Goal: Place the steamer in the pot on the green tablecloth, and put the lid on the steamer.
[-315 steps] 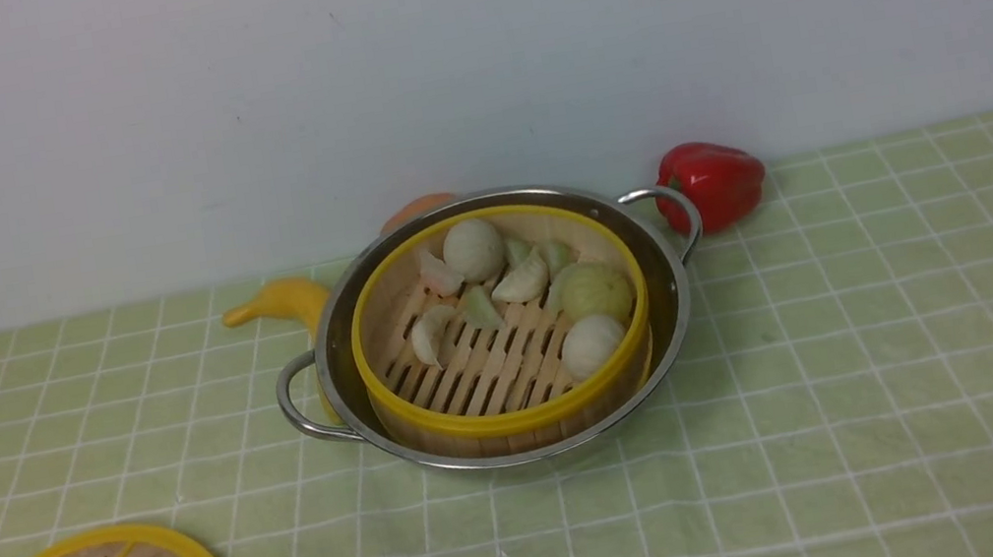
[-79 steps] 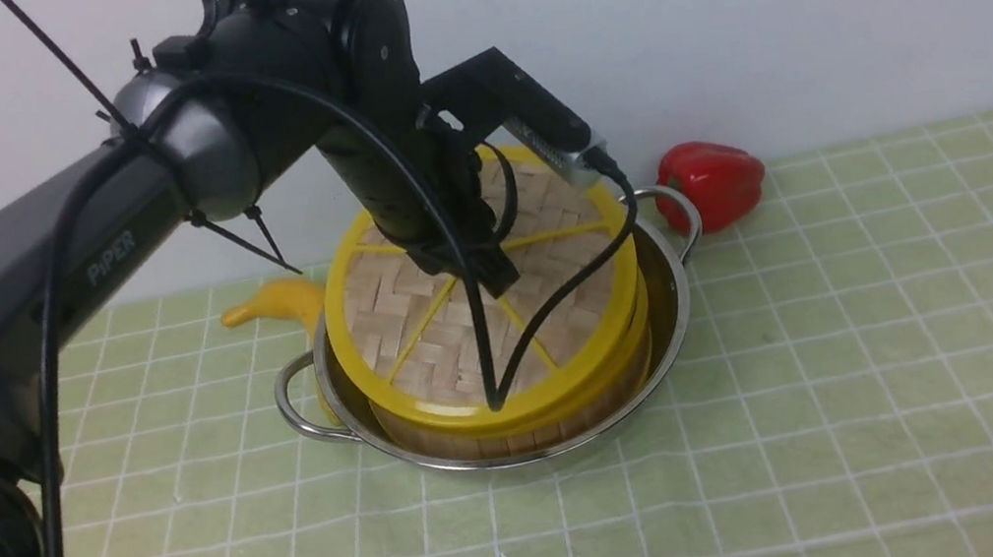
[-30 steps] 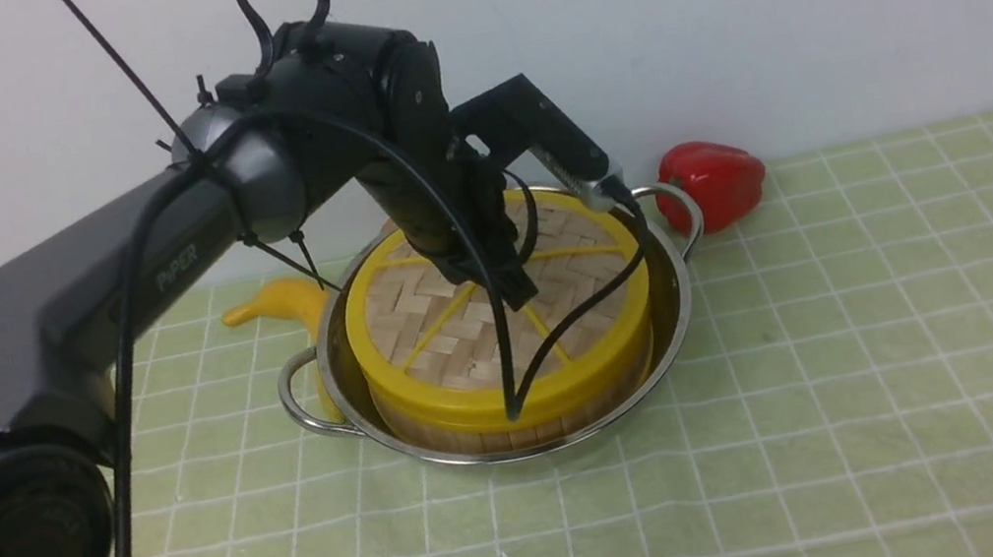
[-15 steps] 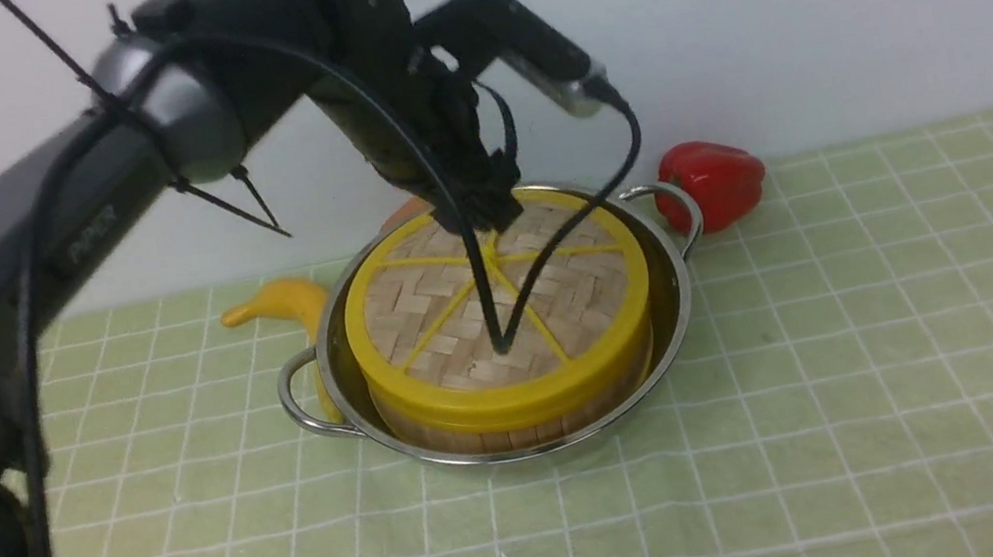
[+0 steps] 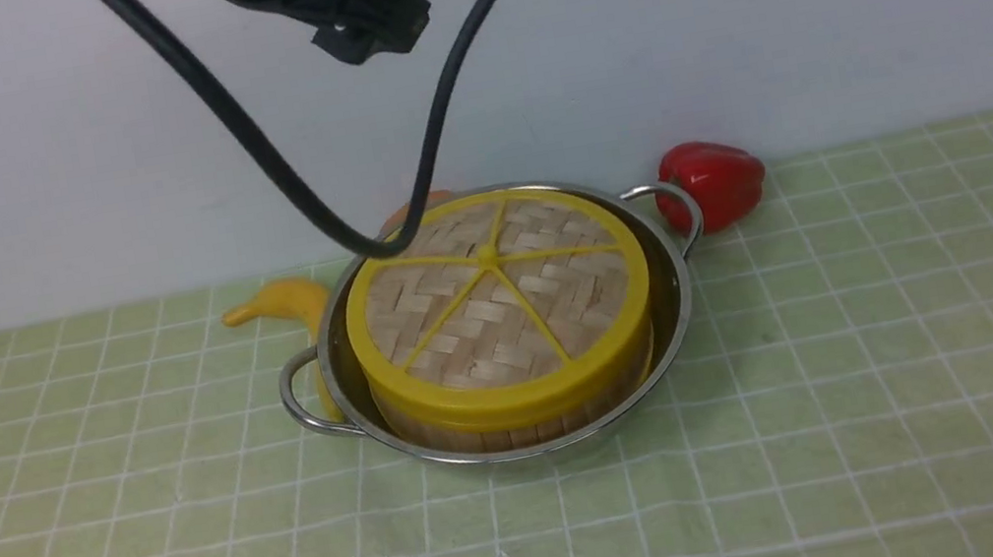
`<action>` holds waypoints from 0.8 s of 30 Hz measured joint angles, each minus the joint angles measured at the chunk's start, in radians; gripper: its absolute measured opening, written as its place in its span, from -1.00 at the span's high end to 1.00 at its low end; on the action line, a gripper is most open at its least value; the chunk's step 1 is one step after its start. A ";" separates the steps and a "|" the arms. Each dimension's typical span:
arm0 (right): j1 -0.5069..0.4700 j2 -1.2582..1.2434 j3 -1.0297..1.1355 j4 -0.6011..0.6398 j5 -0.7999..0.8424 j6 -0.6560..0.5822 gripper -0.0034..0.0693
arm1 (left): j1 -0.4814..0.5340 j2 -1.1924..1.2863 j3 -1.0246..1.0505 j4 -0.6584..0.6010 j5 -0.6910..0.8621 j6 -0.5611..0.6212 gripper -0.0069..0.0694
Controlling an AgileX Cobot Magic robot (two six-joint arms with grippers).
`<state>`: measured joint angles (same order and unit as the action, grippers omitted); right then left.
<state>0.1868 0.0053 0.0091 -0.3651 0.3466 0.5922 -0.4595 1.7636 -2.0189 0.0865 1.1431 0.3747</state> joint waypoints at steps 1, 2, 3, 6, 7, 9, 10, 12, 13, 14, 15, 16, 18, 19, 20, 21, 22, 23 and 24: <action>0.000 0.000 0.000 0.000 0.000 0.000 0.25 | 0.000 0.001 0.000 0.000 -0.009 0.000 -0.56; 0.000 0.000 0.000 0.000 0.000 0.000 0.25 | 0.000 0.002 0.000 0.000 -0.017 0.000 -0.54; 0.000 0.000 0.000 0.000 0.000 0.000 0.25 | 0.000 0.003 0.000 0.000 -0.021 0.000 -0.52; 0.000 0.000 0.000 0.000 0.000 0.000 0.25 | 0.000 0.002 0.007 -0.005 -0.028 -0.019 -0.47; 0.000 0.000 0.000 0.000 0.000 0.000 0.25 | 0.000 -0.001 0.009 -0.007 -0.031 -0.022 -0.46; 0.000 0.000 0.000 0.000 0.000 0.000 0.25 | 0.000 -0.053 0.078 -0.024 -0.061 -0.049 -0.42; 0.000 0.000 0.000 0.000 0.000 0.000 0.25 | 0.001 -0.094 0.133 -0.029 -0.088 -0.058 -0.40; 0.000 0.000 0.000 0.000 0.000 0.000 0.25 | 0.004 -0.196 0.287 -0.049 -0.161 -0.070 -0.36; 0.000 0.000 0.000 0.000 0.000 0.000 0.25 | 0.007 -0.268 0.379 -0.051 -0.215 -0.072 -0.35; 0.000 0.000 0.000 0.000 0.000 0.000 0.25 | 0.014 -0.347 0.478 -0.055 -0.276 -0.074 -0.33; 0.000 0.000 0.000 0.000 0.000 0.000 0.25 | 0.022 -0.413 0.540 -0.061 -0.328 -0.074 -0.32; 0.000 0.000 0.000 0.000 0.000 0.000 0.25 | 0.042 -0.497 0.666 -0.068 -0.411 -0.075 -0.30; 0.000 0.000 0.000 0.000 0.000 0.000 0.25 | 0.065 -0.594 0.792 -0.086 -0.480 -0.076 -0.28; 0.000 0.000 0.000 0.000 0.000 0.000 0.25 | 0.105 -0.707 0.917 -0.100 -0.564 -0.077 -0.26; 0.000 0.000 0.000 0.000 0.000 0.000 0.25 | 0.138 -0.787 1.018 -0.112 -0.612 -0.080 -0.25; 0.000 0.000 0.000 0.000 0.000 0.000 0.25 | 0.180 -0.867 1.134 -0.126 -0.652 -0.086 -0.23; 0.000 0.000 0.000 0.000 0.000 0.000 0.25 | 0.214 -0.962 1.246 -0.137 -0.692 -0.091 -0.21; 0.000 0.000 0.000 0.000 0.000 0.000 0.25 | 0.246 -1.024 1.316 -0.139 -0.716 -0.097 -0.20; 0.000 0.000 0.000 0.000 0.000 0.000 0.25 | 0.277 -1.099 1.400 -0.141 -0.741 -0.101 -0.19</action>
<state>0.1868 0.0053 0.0091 -0.3651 0.3466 0.5922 -0.1830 0.6644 -0.6191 -0.0547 0.4024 0.2736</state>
